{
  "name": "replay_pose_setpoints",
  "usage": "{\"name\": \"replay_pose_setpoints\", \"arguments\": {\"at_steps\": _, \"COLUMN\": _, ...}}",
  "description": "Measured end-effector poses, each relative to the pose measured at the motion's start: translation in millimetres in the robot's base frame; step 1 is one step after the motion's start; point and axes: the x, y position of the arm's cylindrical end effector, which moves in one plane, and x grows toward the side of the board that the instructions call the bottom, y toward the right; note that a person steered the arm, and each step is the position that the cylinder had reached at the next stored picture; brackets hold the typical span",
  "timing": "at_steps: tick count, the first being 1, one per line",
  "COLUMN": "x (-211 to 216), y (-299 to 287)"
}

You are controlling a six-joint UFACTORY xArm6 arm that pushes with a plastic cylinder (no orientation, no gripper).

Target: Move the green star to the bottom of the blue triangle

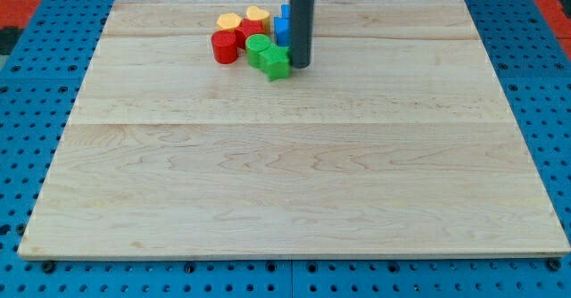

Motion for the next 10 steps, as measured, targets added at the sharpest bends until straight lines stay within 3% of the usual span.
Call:
{"name": "replay_pose_setpoints", "arguments": {"at_steps": 2, "x": 47, "y": -20}}
{"name": "replay_pose_setpoints", "arguments": {"at_steps": 4, "x": 30, "y": -95}}
{"name": "replay_pose_setpoints", "arguments": {"at_steps": 6, "x": 21, "y": 1}}
{"name": "replay_pose_setpoints", "arguments": {"at_steps": 8, "x": 7, "y": 9}}
{"name": "replay_pose_setpoints", "arguments": {"at_steps": 9, "x": 32, "y": 11}}
{"name": "replay_pose_setpoints", "arguments": {"at_steps": 10, "x": 57, "y": -31}}
